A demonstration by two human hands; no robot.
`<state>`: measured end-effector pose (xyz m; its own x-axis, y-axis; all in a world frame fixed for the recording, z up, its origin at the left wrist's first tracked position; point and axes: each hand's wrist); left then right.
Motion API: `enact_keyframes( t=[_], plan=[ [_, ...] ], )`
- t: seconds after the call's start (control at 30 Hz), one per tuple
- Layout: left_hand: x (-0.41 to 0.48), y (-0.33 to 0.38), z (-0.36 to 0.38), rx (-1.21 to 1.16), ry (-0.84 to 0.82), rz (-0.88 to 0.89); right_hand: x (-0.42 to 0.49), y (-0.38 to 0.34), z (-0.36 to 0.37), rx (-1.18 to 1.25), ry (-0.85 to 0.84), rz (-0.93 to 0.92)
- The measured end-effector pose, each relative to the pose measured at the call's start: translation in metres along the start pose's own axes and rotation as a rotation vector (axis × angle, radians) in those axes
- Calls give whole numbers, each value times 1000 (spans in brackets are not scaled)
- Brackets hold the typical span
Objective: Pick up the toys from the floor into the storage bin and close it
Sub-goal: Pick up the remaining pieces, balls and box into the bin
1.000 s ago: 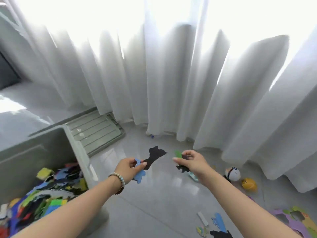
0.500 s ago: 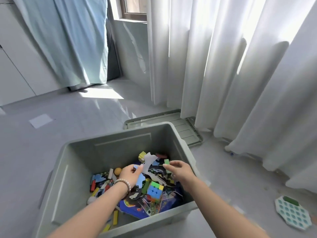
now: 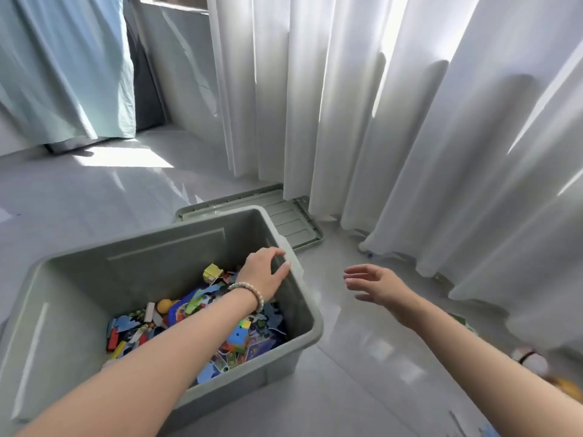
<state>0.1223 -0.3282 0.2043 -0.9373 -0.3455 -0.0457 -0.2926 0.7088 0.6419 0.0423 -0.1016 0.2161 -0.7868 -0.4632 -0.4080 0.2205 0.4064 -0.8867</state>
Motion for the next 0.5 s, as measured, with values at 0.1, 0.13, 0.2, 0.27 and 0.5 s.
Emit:
enact_keyframes(
  t=[0.1,0.13,0.2,0.27,0.5],
  plan=[
    [5,59,32,73,-46,189,-27,31,-71,-79,112,48],
    [5,75,43,71,-67,225,-35,43,-93,-100,147,68],
    [5,108,76,20,-120,264,-55,73,-139,-133,212,121],
    [0,138,116,-1,-202,285,-75,108,-179,-136,258,182],
    [-28,171,267,280,-687,297,-141,255,-248,-67,277,491]
  ],
)
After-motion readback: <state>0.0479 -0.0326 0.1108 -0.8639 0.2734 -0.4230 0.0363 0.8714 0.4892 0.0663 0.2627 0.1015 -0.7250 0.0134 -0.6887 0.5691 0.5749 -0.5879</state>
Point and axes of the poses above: each hand's wrist, its own x-axis towards the middle knuckle, its own z-axis out of the palm, y = z × x, and after that the axes turned 2 degrees about -y, right-handed
